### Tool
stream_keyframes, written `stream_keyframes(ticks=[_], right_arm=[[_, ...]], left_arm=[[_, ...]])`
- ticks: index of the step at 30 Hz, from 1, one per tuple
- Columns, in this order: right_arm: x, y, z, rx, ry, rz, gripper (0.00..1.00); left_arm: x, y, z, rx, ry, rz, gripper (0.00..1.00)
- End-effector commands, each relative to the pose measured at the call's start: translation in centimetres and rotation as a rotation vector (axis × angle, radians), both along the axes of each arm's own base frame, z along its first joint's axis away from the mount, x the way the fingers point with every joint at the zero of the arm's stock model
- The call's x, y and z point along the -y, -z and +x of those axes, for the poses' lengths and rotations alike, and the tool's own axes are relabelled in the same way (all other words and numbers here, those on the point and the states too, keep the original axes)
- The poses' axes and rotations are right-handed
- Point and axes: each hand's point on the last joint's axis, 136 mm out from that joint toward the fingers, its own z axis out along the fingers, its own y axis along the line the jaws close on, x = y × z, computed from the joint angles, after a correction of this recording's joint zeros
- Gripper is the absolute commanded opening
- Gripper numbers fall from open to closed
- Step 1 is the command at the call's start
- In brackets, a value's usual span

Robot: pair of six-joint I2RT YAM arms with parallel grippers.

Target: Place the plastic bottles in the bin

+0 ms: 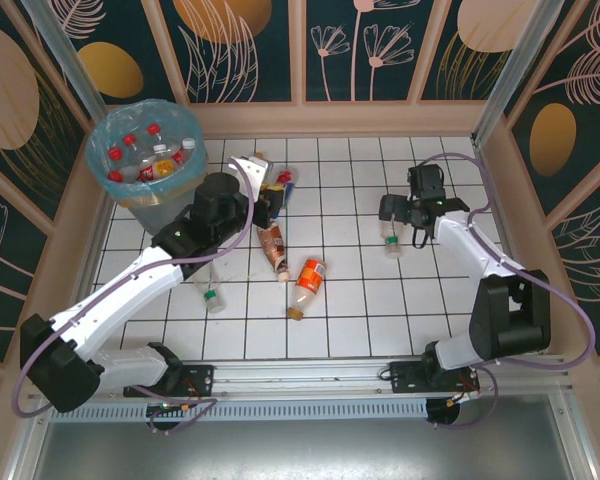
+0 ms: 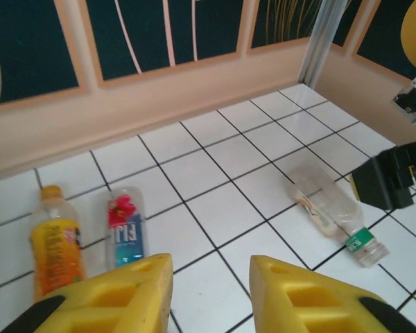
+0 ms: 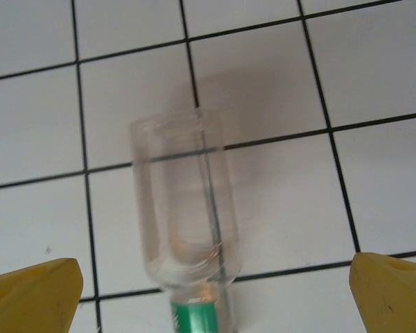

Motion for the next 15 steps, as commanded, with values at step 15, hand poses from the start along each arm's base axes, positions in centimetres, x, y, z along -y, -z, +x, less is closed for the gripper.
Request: stream_keyframes(ticks=[15], right_arm=[[-1.8, 9.4, 0.5, -0.190, -0.090, 0.074, 0.75]], left_arm=[[1.0, 0.8, 1.0, -0.062, -0.039, -0.097, 0.58]])
